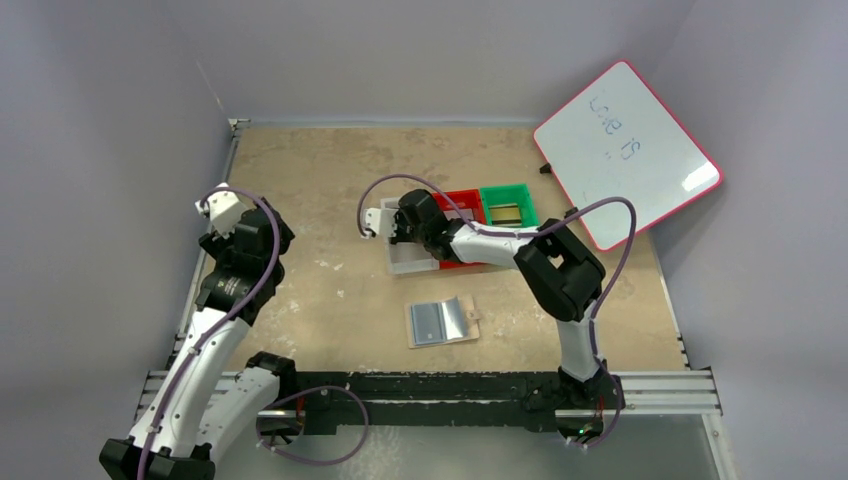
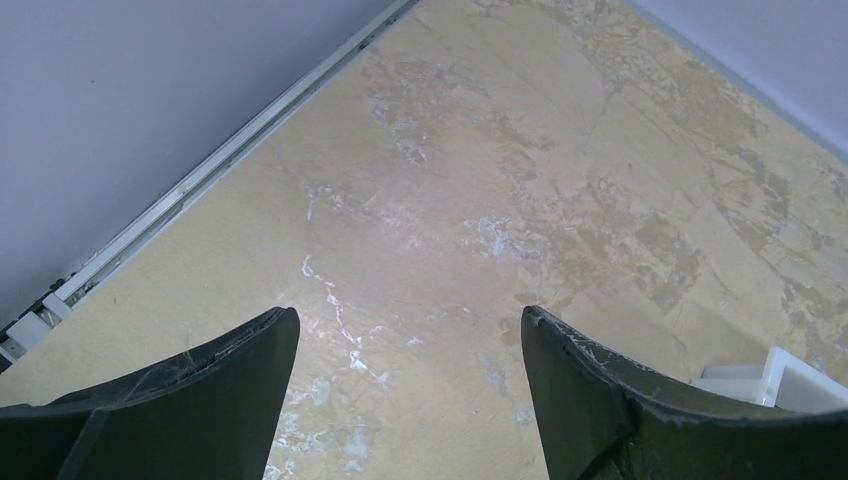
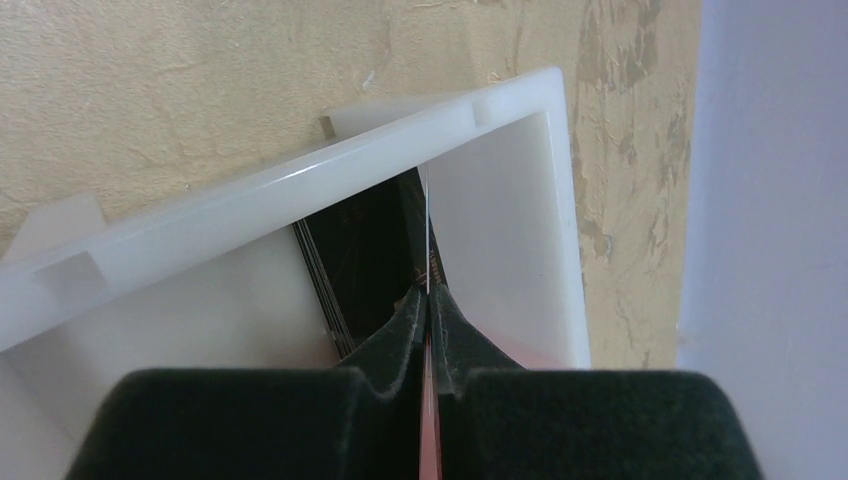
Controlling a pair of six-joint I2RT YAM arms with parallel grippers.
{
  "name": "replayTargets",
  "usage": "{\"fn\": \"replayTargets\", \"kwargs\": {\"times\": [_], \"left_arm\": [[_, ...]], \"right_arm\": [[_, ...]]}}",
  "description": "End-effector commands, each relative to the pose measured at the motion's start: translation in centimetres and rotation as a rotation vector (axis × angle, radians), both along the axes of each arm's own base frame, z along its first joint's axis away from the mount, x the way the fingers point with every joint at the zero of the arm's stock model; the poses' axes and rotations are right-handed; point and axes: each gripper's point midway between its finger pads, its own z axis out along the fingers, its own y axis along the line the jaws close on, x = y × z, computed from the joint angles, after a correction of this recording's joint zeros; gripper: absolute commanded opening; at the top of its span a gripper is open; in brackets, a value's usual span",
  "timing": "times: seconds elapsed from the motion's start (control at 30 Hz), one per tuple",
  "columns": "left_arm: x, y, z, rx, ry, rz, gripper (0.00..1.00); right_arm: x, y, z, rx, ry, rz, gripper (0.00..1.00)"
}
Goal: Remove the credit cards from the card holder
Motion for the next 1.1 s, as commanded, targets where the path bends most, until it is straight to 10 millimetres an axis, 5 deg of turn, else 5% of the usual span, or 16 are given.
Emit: {"fn": "replayTargets", "kwargs": {"times": [0.0, 0.47, 1.07], "left_arm": [[0.1, 0.4, 0.5, 0.001, -0.027, 0.026, 0.81], [0.3, 0.3, 0.2, 0.008, -0.006, 0.024, 0.81], [0.7, -0.1, -0.3, 0.006, 0.015, 0.004, 0.8]], "right_arm": [[1.9, 0.8, 3.3, 0.048, -0.089, -0.019, 0.06], [0.1, 1.3, 1.1, 0.001, 0.001, 0.082, 0.15], [0.2, 0.6, 0.3, -0.048, 0.011, 0.077, 0.21]]}}
